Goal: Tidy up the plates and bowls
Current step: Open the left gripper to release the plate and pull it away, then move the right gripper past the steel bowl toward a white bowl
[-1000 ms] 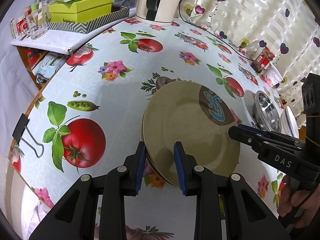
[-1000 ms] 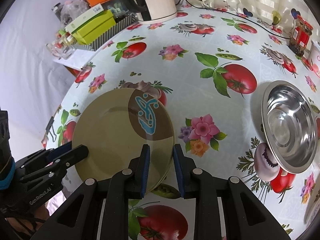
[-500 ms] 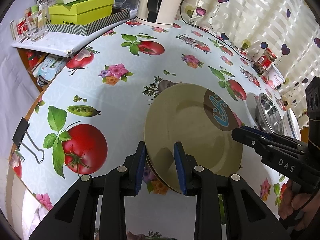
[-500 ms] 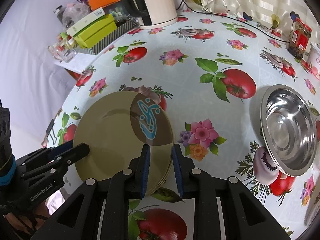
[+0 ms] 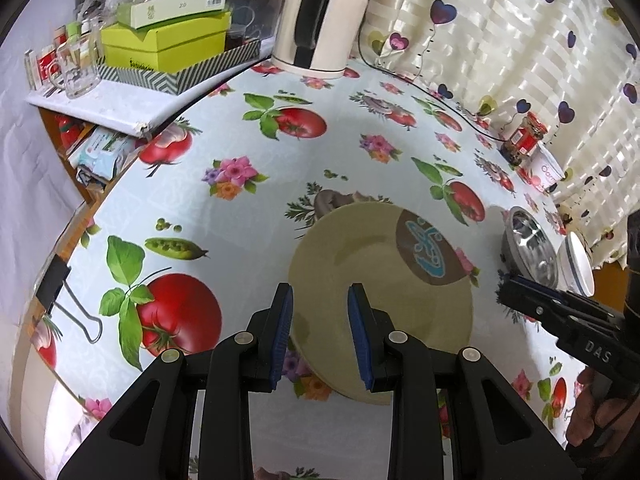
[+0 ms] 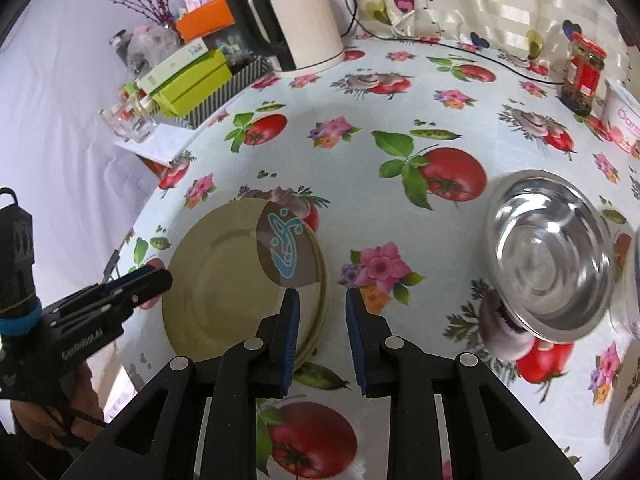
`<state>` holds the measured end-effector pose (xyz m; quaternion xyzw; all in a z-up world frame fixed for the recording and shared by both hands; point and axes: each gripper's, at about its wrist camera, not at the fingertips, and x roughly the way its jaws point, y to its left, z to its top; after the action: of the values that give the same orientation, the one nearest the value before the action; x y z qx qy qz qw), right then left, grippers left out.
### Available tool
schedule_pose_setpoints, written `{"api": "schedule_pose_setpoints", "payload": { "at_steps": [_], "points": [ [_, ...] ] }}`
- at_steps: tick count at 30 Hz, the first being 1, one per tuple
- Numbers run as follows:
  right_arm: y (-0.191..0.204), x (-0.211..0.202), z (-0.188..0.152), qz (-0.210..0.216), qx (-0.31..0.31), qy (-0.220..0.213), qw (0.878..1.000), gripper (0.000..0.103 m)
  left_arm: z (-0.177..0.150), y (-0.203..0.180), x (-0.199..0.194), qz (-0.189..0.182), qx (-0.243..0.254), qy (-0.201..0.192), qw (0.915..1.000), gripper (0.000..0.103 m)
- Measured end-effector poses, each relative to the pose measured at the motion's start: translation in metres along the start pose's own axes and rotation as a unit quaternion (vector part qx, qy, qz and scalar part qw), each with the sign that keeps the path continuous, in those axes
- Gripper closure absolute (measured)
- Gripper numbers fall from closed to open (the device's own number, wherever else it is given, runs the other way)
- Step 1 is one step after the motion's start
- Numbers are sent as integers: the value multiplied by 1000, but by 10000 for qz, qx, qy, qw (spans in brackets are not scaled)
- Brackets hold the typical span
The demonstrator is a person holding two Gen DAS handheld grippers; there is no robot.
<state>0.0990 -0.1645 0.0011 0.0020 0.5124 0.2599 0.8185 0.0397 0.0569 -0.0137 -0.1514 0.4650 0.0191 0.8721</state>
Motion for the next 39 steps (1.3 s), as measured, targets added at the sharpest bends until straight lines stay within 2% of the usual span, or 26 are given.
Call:
{"api": "schedule_pose_setpoints", "payload": {
  "at_steps": [5, 9, 11, 17, 26, 39],
  "points": [
    [-14, -24, -11, 22, 126, -186, 9997, 73, 0, -13, -5, -89, 149, -47, 9998, 74],
    [-27, -41, -19, -7, 242, -336, 9991, 73, 1, -27, -9, -169, 305, -75, 9994, 74],
    [-32, -49, -23, -31, 264, -408, 9988, 65, 1, -35, -11, -206, 386, -89, 9990, 74],
    [-48, -66, -36, -37, 392, -548, 9977, 61, 3, -58, -15, -347, 634, -124, 9973, 74],
    [-78, -78, -51, -199, 876, -600, 9941, 61, 8, -87, -11, -545, 909, -81, 9943, 74],
    [-111, -80, -50, -476, 1340, -686, 9875, 61, 15, -124, 7, -795, 1187, 71, 9897, 74]
  ]
}}
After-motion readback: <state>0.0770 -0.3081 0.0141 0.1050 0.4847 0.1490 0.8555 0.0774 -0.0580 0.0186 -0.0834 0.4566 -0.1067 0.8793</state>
